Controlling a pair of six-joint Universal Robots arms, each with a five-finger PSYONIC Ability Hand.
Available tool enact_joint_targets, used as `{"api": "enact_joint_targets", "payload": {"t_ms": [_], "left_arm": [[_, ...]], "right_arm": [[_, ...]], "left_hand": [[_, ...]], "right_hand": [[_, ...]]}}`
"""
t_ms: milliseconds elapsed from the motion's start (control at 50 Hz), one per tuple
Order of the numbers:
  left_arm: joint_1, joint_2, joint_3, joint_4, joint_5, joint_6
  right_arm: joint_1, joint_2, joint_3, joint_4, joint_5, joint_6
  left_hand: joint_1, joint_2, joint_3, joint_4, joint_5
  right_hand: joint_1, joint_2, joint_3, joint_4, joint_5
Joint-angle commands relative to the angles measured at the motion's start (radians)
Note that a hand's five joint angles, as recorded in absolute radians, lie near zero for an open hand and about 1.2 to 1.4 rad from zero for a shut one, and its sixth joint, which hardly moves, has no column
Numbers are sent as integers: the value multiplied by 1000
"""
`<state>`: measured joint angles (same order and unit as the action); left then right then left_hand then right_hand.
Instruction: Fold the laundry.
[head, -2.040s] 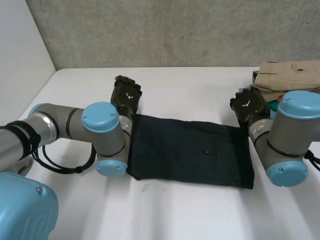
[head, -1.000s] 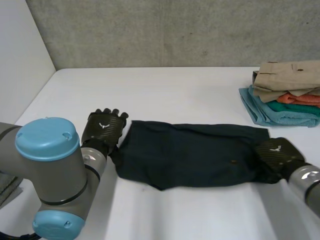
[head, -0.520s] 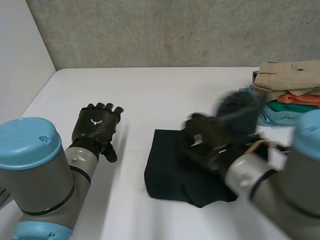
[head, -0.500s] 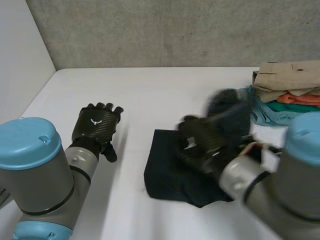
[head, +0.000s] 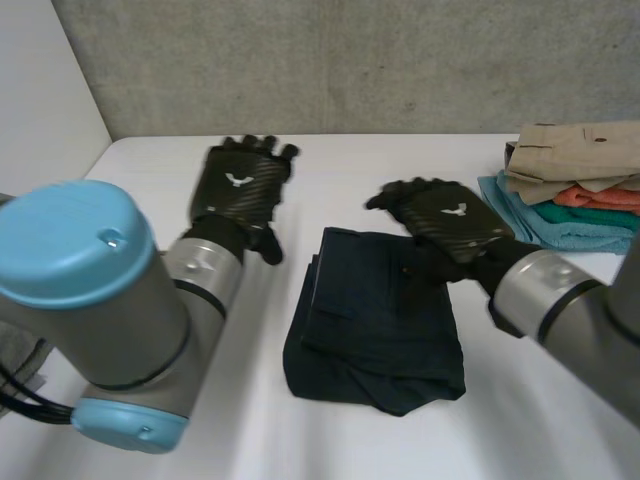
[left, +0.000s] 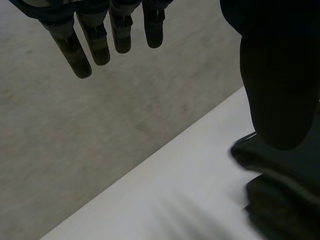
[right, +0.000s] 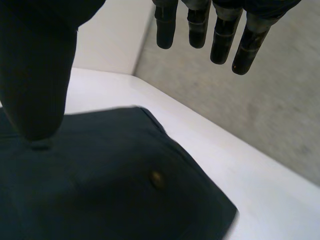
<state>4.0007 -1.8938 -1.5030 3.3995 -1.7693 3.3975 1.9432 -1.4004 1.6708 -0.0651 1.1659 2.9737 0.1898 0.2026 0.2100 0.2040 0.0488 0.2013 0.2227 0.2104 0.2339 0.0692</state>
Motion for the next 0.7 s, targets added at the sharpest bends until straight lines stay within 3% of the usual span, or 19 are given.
{"api": "enact_joint_targets", "payload": {"t_ms": [20, 80, 160, 280, 360, 500, 700], "left_arm": [[-80, -102, 66, -3, 123, -6], [-91, -155, 102, -9, 177, -12], [-107, -235, 170, -45, 182, -27], [-106, -352, 286, -221, 177, -41], [-97, -395, 328, -322, 133, -38], [-91, -406, 323, -381, 27, -18], [-100, -424, 302, -417, 14, 37]], "right_arm": [[-61, 12, -8, 59, 5, 1], [-61, 49, -14, 64, 11, 4], [-61, 115, -25, 68, 17, 10], [-53, 184, -36, 71, 15, 14], [-50, 235, -56, 74, 15, 8], [-47, 323, -91, 74, 15, -5], [-38, 386, -106, 74, 115, -178]], "left_hand": [[9, -4, -11, -5, -25], [9, -4, -11, -5, -25], [24, 11, 3, 10, -10], [38, 26, 18, 24, 5], [41, 29, 21, 27, 8], [38, 26, 18, 24, 5], [32, 20, 12, 18, -1]], "right_hand": [[-27, -48, -36, -59, -69], [-27, -48, -36, -59, -69], [-27, -48, -36, -59, -69], [-27, -48, -36, -59, -69], [-27, -48, -36, -59, -69], [-27, -48, -36, -59, -69], [-27, -48, -36, -59, -69]]}}
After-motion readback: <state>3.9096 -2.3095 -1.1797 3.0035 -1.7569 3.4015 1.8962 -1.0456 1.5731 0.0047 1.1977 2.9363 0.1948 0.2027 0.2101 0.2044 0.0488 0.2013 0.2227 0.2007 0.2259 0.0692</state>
